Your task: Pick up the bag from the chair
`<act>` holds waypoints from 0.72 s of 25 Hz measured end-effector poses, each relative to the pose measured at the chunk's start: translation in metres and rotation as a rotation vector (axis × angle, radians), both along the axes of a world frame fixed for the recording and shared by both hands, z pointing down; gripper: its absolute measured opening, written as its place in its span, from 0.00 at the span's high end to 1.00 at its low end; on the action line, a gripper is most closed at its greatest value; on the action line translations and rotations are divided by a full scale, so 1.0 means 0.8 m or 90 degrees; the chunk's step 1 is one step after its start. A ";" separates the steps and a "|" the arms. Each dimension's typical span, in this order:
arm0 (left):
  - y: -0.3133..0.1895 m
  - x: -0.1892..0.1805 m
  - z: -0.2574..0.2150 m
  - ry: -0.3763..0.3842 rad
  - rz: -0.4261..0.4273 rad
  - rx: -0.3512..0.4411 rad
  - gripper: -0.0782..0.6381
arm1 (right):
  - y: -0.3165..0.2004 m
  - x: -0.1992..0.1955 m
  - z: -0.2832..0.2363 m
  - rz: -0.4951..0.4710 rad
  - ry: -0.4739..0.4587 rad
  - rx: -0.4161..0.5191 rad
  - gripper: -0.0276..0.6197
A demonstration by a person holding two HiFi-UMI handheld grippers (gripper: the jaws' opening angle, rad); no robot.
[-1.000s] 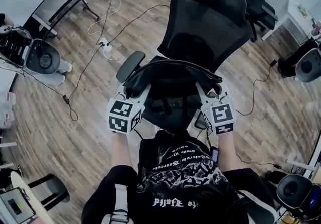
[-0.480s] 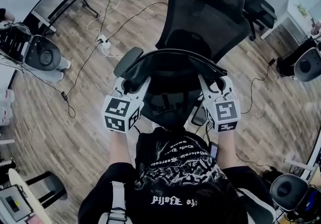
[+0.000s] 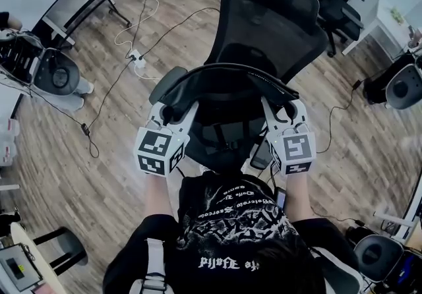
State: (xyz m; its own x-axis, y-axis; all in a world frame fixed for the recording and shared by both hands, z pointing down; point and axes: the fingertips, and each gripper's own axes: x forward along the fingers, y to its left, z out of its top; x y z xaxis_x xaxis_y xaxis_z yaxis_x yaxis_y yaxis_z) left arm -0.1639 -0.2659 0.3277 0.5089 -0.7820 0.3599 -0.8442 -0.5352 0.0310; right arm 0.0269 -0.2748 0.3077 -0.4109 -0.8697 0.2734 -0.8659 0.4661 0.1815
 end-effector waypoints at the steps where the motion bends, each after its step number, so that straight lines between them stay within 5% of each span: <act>1: -0.001 0.000 -0.001 0.000 0.000 0.002 0.70 | -0.001 0.000 -0.001 0.000 -0.001 0.001 0.76; 18: 0.000 0.005 -0.004 -0.001 0.003 0.016 0.70 | -0.004 0.004 0.003 0.004 -0.009 0.011 0.76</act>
State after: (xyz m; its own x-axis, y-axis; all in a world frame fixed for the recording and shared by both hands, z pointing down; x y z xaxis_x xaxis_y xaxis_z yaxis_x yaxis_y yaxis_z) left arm -0.1598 -0.2660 0.3247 0.5116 -0.7884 0.3417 -0.8419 -0.5394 0.0158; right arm 0.0305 -0.2780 0.3098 -0.4099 -0.8766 0.2521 -0.8711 0.4582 0.1767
